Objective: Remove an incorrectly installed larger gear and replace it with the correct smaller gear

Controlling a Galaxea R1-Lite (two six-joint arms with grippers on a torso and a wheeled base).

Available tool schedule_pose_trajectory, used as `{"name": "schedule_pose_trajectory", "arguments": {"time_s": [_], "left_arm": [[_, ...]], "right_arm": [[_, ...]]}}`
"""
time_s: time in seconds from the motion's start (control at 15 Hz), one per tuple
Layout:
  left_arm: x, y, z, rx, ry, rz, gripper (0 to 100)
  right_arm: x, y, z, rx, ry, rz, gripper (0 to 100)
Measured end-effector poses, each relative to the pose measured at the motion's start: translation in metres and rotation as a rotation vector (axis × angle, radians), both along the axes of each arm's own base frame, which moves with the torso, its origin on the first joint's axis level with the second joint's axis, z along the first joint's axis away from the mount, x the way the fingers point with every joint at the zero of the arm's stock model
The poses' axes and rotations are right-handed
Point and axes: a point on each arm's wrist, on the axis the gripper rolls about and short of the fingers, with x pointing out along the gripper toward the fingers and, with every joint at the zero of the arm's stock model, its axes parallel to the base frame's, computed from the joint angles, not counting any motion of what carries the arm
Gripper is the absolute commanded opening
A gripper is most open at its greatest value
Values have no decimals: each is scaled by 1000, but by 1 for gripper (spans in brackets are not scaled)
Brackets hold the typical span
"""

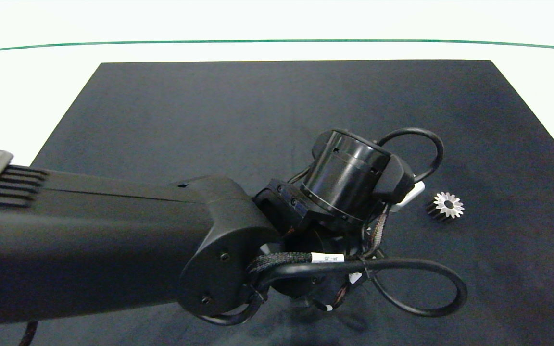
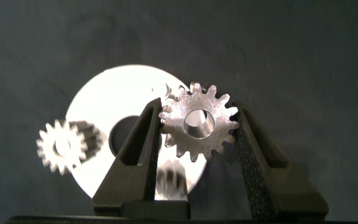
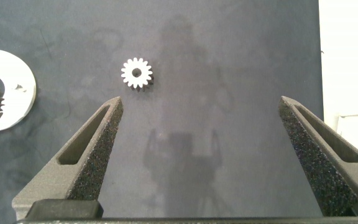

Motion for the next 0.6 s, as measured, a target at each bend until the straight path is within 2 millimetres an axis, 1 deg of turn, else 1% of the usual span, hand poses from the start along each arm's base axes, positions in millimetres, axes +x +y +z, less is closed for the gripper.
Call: {"name": "schedule_pose_trajectory", "arguments": {"time_s": [0.6], "left_arm": [[21,-18,-8,-2,-15,18,16]], "right_arm": [[-1,0,-5,21,11,8,100]]}}
